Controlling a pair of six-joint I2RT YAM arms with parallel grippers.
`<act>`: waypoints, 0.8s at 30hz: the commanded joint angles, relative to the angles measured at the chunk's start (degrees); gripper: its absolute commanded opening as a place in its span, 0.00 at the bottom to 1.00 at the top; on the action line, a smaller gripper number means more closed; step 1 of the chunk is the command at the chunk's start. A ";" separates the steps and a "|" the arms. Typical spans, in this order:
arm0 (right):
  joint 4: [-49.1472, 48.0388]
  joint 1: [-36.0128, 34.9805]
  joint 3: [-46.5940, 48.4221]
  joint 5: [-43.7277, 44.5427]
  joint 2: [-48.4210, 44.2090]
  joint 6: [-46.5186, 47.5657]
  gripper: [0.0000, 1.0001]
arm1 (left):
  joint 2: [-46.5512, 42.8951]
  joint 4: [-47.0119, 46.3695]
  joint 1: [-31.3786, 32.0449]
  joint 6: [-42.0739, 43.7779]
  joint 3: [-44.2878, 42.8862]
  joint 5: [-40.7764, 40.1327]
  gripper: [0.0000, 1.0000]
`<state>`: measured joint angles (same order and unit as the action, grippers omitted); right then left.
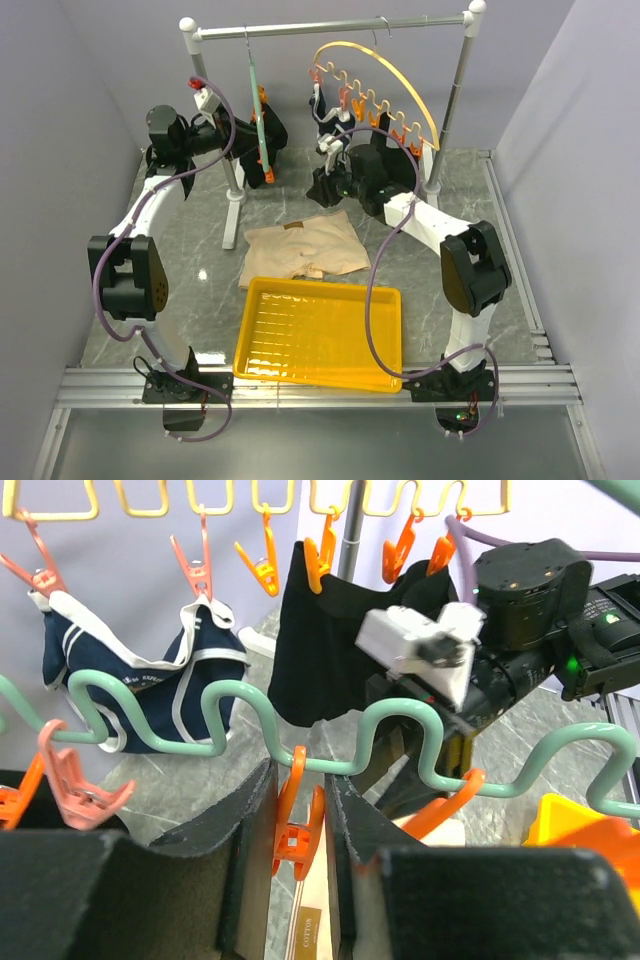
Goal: Clip the underwear to the hanger
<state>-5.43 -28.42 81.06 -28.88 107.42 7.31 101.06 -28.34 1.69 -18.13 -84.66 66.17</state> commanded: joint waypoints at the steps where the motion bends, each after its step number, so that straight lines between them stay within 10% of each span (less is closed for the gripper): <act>1: 6.73 0.56 3.40 8.91 2.18 -1.42 0.39 | -2.27 -0.93 -0.11 -0.24 0.73 -0.17 0.00; 9: 15.44 0.74 6.40 28.25 6.40 -7.22 0.29 | -2.27 -1.90 -0.11 -1.03 1.17 -0.52 0.00; 24: 25.81 -0.58 9.46 34.07 12.19 -21.46 0.58 | -3.41 0.48 -0.11 1.25 2.75 -1.04 0.00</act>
<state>17.08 -28.36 86.96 1.89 117.45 -10.61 100.29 -29.08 1.69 -17.72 -82.83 64.66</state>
